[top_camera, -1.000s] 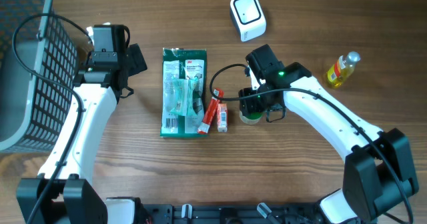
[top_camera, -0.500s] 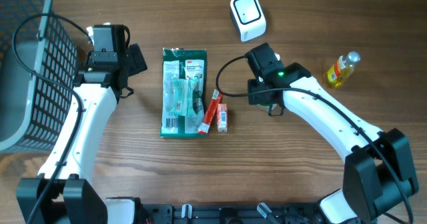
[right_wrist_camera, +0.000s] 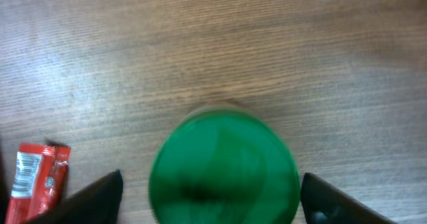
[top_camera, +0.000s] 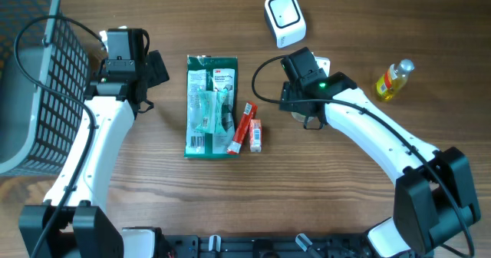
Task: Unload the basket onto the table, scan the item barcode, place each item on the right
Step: 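Close the right gripper around the green-capped jar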
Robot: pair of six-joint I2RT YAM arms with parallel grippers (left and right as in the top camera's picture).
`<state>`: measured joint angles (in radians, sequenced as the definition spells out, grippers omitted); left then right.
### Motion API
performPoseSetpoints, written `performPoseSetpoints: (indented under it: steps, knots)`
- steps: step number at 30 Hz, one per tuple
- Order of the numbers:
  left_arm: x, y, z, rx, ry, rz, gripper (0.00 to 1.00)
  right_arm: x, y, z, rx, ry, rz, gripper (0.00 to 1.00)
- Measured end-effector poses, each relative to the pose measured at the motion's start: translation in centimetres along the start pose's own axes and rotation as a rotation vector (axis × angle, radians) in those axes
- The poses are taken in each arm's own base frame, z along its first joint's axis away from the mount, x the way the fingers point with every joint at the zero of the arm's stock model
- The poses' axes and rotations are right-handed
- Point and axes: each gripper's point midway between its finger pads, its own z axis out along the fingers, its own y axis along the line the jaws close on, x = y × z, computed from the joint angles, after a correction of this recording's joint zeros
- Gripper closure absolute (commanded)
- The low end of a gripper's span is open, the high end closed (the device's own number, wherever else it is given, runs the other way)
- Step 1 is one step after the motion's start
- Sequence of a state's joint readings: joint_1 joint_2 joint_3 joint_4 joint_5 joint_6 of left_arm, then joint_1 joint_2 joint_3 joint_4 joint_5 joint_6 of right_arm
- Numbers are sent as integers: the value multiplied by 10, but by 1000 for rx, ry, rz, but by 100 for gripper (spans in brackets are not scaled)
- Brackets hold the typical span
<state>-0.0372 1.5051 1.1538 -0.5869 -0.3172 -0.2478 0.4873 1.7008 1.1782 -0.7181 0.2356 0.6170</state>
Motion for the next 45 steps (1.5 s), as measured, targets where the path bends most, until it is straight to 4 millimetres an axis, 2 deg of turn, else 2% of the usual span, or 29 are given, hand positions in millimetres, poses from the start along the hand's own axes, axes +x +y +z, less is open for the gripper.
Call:
performPoseSetpoints:
  steps: [4, 7, 10, 13, 15, 20, 24, 30, 34, 45]
  knots:
    - [0, 0, 0, 0, 0, 0, 0, -4, 3, 0, -12, -16, 1, 0]
    - [0, 0, 0, 0, 0, 0, 0, -2, 4, -2, -27, 10, -64, 0]
    - [0, 0, 0, 0, 0, 0, 0, -9, 4, -18, -55, 56, -121, 0]
    - [0, 0, 0, 0, 0, 0, 0, -28, 7, -37, -87, 44, -142, 0]
    - [0, 0, 0, 0, 0, 0, 0, -33, 6, -43, -96, 46, -145, 0]
    - [0, 0, 0, 0, 0, 0, 0, -18, -3, -42, -80, 119, -165, 1]
    - [0, 0, 0, 0, 0, 0, 0, -12, -2, -32, -69, 154, -174, 0]
    - [0, 0, 0, 0, 0, 0, 0, 4, -3, 3, -28, 247, -218, 0]
    - [0, 0, 0, 0, 0, 0, 0, 12, -4, 19, -12, 287, -245, 1]
    - [0, 0, 0, 0, 0, 0, 0, 10, 0, 31, -15, 281, -254, 9]
